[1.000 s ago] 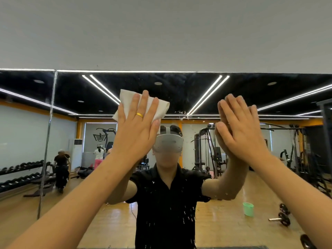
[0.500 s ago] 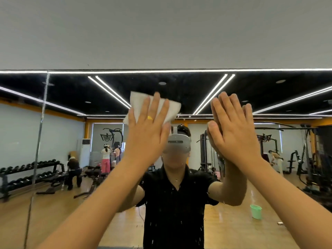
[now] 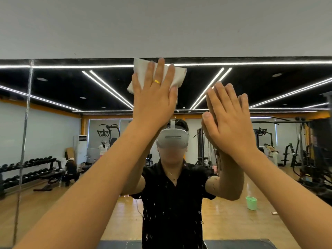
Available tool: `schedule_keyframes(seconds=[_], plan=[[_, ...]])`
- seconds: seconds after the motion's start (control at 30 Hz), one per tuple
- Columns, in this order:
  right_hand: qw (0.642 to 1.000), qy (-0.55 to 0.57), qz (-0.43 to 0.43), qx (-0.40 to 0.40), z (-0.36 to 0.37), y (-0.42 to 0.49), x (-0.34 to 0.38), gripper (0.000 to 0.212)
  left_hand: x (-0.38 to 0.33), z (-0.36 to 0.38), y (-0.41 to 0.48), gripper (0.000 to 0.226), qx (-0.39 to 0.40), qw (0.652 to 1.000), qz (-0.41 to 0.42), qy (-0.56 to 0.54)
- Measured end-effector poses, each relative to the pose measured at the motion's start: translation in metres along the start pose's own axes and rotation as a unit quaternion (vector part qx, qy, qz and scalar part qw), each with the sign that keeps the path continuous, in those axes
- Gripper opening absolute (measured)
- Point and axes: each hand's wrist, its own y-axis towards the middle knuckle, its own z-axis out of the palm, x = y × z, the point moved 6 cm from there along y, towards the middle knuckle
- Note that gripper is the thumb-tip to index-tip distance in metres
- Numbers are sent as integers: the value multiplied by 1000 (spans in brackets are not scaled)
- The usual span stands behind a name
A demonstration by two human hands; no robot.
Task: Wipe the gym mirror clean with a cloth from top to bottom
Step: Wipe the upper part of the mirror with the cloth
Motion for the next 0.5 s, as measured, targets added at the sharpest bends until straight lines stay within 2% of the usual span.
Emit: schedule_keyframes(seconds=[0.3,0.5], plan=[[1000,3,7,3,1,0,1,63,10,9,-99,60,2,997,74,1],[1000,-4,10,7,0,0,2,64,1,2,-26,59,-2,998,67,10]])
